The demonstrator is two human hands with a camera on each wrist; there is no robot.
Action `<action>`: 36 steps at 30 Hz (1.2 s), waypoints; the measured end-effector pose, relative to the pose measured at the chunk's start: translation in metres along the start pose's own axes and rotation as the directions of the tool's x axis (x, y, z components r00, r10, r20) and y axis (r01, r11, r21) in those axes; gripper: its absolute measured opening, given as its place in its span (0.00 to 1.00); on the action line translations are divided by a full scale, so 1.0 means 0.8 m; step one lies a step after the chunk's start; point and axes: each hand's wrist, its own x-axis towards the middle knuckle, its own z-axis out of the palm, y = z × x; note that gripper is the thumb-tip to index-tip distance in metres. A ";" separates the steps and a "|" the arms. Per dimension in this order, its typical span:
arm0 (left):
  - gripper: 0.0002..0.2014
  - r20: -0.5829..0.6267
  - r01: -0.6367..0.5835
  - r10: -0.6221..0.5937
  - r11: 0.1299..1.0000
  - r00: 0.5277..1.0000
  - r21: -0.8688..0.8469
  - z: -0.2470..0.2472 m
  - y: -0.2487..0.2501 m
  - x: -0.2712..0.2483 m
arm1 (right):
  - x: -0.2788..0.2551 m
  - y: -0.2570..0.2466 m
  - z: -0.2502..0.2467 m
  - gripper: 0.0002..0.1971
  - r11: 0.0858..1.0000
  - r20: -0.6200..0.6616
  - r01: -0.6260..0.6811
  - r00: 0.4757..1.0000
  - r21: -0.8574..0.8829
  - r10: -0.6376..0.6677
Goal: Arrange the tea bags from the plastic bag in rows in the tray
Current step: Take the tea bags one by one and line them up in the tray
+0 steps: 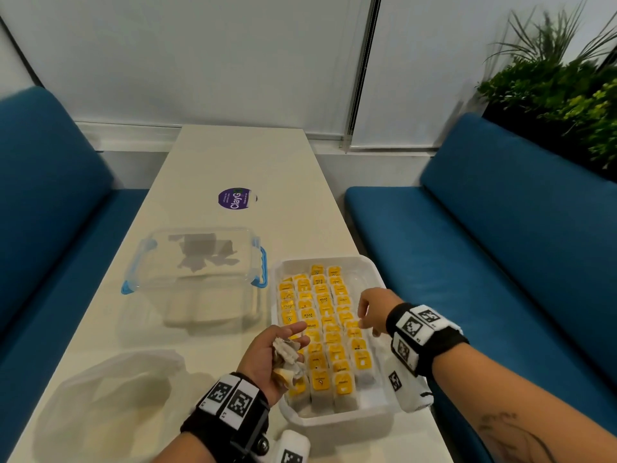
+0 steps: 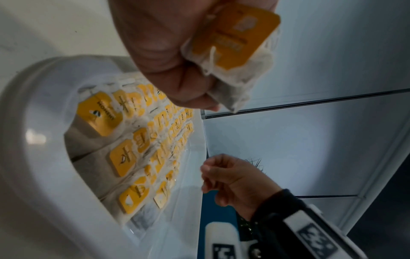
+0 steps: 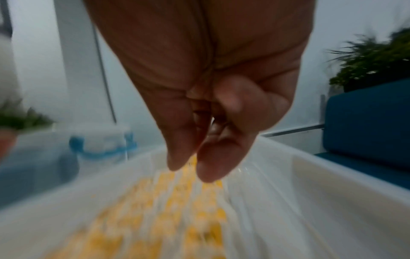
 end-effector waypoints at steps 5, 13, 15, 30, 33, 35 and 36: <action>0.14 -0.034 0.001 -0.003 0.999 0.999 -0.035 0.006 0.002 0.003 | -0.045 -0.014 -0.024 0.08 0.927 -0.109 0.188 0.981 0.324 -0.161; 0.13 0.025 -0.018 0.018 1.000 1.000 0.006 0.028 0.003 -0.003 | -0.073 -0.069 0.018 0.24 0.830 -0.031 0.408 0.903 0.381 -0.429; 0.14 0.033 -0.020 0.019 1.000 0.999 0.015 0.027 0.002 -0.003 | -0.070 -0.069 0.025 0.22 0.827 -0.064 0.414 0.904 0.380 -0.423; 0.15 0.127 -0.005 0.002 1.000 0.992 0.018 0.014 0.001 -0.006 | -0.061 -0.072 0.047 0.18 0.672 -0.155 0.367 0.922 0.644 -0.355; 0.21 0.116 -0.017 0.020 1.000 0.993 -0.021 0.012 0.000 -0.001 | -0.055 -0.070 0.047 0.20 0.700 -0.230 0.351 0.936 0.622 -0.266; 0.21 0.135 -0.014 0.019 0.999 0.991 -0.040 0.009 0.000 0.001 | -0.054 -0.065 0.042 0.21 0.695 -0.228 0.315 0.949 0.646 -0.218; 0.19 0.125 -0.017 0.021 0.999 0.992 -0.027 0.007 0.000 0.001 | -0.054 -0.061 0.039 0.21 0.684 -0.218 0.301 0.954 0.664 -0.208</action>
